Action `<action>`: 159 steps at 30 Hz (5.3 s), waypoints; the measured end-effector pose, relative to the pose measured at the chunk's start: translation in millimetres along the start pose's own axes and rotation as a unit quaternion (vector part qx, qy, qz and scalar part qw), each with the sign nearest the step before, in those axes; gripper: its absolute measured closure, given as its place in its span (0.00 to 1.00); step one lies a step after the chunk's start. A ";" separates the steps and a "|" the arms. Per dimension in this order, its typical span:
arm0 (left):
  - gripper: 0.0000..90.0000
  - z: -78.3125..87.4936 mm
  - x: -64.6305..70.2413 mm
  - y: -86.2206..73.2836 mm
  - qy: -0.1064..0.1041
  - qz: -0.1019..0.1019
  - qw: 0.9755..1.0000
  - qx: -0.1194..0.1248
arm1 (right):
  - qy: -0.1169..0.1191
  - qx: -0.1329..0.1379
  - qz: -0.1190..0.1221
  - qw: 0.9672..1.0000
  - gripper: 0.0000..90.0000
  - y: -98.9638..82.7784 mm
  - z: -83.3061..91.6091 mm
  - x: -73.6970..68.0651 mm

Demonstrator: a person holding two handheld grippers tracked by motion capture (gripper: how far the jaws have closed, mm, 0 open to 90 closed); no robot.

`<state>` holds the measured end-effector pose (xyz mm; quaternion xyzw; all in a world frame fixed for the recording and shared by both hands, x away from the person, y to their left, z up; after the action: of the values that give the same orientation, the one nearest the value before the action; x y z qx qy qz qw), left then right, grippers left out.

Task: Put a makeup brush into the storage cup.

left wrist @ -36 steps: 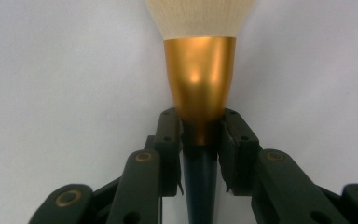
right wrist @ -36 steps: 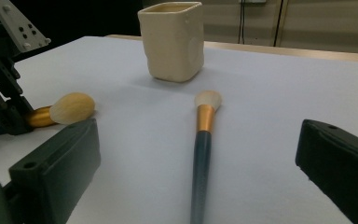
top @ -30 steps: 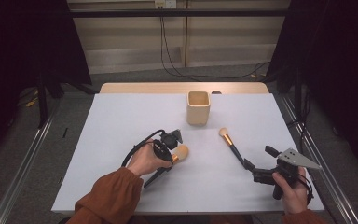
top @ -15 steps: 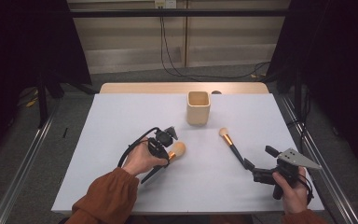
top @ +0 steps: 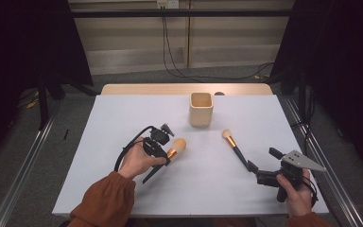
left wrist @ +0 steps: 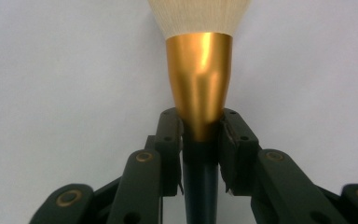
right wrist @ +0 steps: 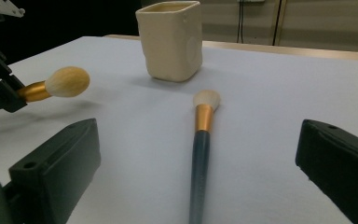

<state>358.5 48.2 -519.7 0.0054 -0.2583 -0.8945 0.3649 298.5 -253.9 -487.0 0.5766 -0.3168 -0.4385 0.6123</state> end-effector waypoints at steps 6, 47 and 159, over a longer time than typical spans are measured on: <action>0.79 4.9 -0.4 3.2 -0.005 0.003 0.999 0.038 | 0.000 0.000 0.000 1.000 0.00 0.0 0.0 0.1; 0.79 46.2 -10.4 46.6 -0.008 0.004 0.958 0.285 | -0.001 0.002 -0.005 1.000 0.00 0.8 -0.2 -0.4; 0.79 48.7 -25.7 259.0 -0.009 -0.021 0.859 0.511 | -0.001 0.006 -0.007 1.000 0.00 1.4 2.9 1.7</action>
<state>536.0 -68.2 -361.4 0.1889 -0.6820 -0.6443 0.2899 296.9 -256.8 -485.5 0.5818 -0.3156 -0.4418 0.6056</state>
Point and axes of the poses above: each handheld gripper's, and its own axes: z roughly backward along the jaws, y roughly out of its top, x roughly to its right, the point moved 10 cm from there along -z, roughly forward along the jaws, and after that the axes turned 11 degrees about x, right-handed, at the moved point
